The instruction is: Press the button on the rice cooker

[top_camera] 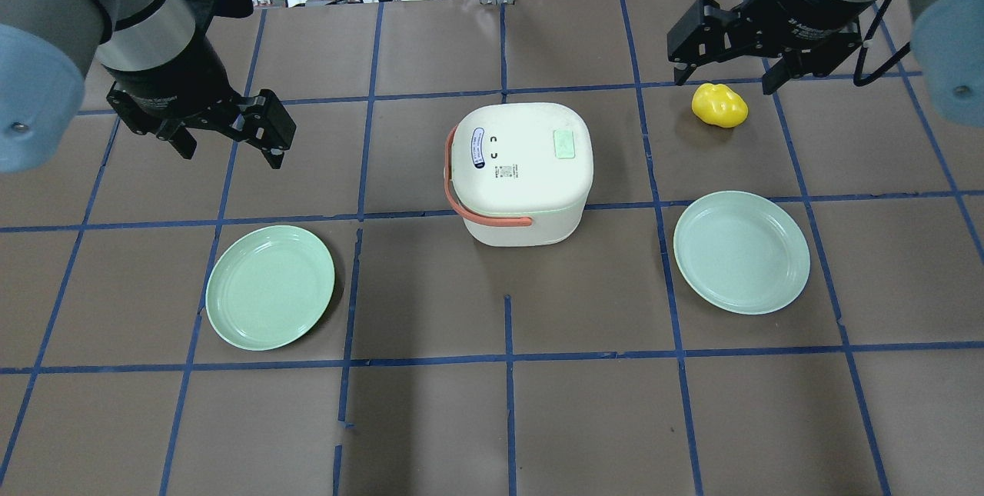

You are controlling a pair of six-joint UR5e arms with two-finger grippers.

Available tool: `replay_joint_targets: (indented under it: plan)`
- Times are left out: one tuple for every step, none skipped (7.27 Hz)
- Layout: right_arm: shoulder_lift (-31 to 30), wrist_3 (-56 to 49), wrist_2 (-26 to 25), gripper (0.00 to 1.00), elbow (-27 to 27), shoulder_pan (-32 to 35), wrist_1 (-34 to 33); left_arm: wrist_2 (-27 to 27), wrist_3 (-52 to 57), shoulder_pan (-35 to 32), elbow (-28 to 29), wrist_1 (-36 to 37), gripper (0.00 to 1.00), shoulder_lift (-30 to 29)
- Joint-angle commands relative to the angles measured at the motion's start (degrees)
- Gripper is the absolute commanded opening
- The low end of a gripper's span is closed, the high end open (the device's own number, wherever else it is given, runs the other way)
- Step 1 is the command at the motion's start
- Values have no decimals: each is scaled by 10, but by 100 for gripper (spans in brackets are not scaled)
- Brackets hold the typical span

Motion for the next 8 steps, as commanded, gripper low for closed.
replay_joint_targets:
  plan:
    - [0, 1, -65, 100, 8, 0, 2, 0, 0, 0, 0, 0, 100, 0]
    - [0, 1, -65, 100, 8, -1, 2, 0, 0, 0, 0, 0, 100, 0]
    - [2, -1, -66, 100, 12, 0, 7, 0, 0, 0, 1, 0, 100, 0]
    - [2, 0, -64, 100, 21, 0, 13, 0, 0, 0, 0, 0, 100, 0]
    - [2, 1, -64, 100, 29, 0, 13, 0, 0, 0, 0, 0, 100, 0]
    - [1, 6, -66, 100, 30, 0, 21, 0, 0, 0, 0, 0, 100, 0]
    - [1, 7, -63, 100, 24, 0, 53, 0, 0, 0, 0, 0, 100, 0]
    - [1, 7, -62, 100, 23, 0, 62, 0, 0, 0, 0, 0, 100, 0]
